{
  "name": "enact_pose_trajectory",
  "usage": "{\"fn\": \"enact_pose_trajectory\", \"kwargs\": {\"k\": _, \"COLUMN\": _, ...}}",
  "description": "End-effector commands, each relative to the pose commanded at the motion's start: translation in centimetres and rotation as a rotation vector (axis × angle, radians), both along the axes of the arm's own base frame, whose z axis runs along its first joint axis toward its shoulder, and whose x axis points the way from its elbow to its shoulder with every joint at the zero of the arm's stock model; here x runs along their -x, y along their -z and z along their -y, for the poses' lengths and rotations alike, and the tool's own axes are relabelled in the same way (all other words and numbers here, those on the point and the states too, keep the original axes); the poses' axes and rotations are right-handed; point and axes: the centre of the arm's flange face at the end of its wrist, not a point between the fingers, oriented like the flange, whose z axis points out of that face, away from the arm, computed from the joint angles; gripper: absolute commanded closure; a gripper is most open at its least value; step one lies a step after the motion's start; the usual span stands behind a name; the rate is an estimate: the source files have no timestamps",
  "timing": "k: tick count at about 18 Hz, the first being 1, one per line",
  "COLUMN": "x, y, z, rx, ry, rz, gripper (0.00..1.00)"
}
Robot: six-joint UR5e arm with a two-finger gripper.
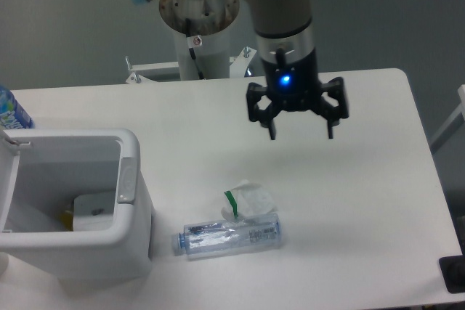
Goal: Place the trash in the trash can
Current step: 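Move the gripper down toward the crumpled clear plastic bag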
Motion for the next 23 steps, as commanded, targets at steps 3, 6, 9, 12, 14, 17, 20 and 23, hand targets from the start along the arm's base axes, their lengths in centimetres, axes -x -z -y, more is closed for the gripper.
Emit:
{"fn": "enact_pose_trajectory", "kwargs": {"k": 3, "x": 0.6, "y": 0.7, "z": 0.6, "rx": 0.009, "ry": -0.012, "rz": 0.006, "gripper": 0.0}}
{"fn": "enact_pose_trajectory", "kwargs": {"k": 6, "x": 0.8, "y": 1.5, "z": 0.5, "rx": 0.015, "ry": -0.021, "rz": 0.021, "gripper": 0.0}}
{"fn": "enact_pose_trajectory", "kwargs": {"k": 9, "x": 1.0, "y": 2.1, "z": 0.6, "rx": 0.018, "ry": -0.021, "rz": 0.032, "gripper": 0.0}}
{"fn": "enact_pose_trajectory", "kwargs": {"k": 12, "x": 0.5, "y": 4.7, "z": 0.7, "rx": 0.024, "ry": -0.014, "rz": 0.041, "gripper": 0.0}}
{"fn": "enact_pose_trajectory", "kwargs": {"k": 14, "x": 0.1, "y": 6.4, "z": 0.8, "rx": 0.012, "ry": -0.016, "rz": 0.025, "gripper": 0.0}}
{"fn": "enact_pose_trajectory", "kwargs": {"k": 17, "x": -0.8, "y": 8.3, "z": 1.2, "rx": 0.024, "ry": -0.029, "rz": 0.041, "gripper": 0.0}}
{"fn": "enact_pose_trajectory", "kwargs": {"k": 20, "x": -3.2, "y": 11.7, "z": 0.4, "rx": 0.069, "ry": 0.055, "rz": 0.086, "gripper": 0.0}}
{"fn": "enact_pose_trajectory", "kwargs": {"k": 23, "x": -4.5, "y": 14.9, "z": -0.8, "rx": 0.156, "ry": 0.257, "rz": 0.11, "gripper": 0.0}}
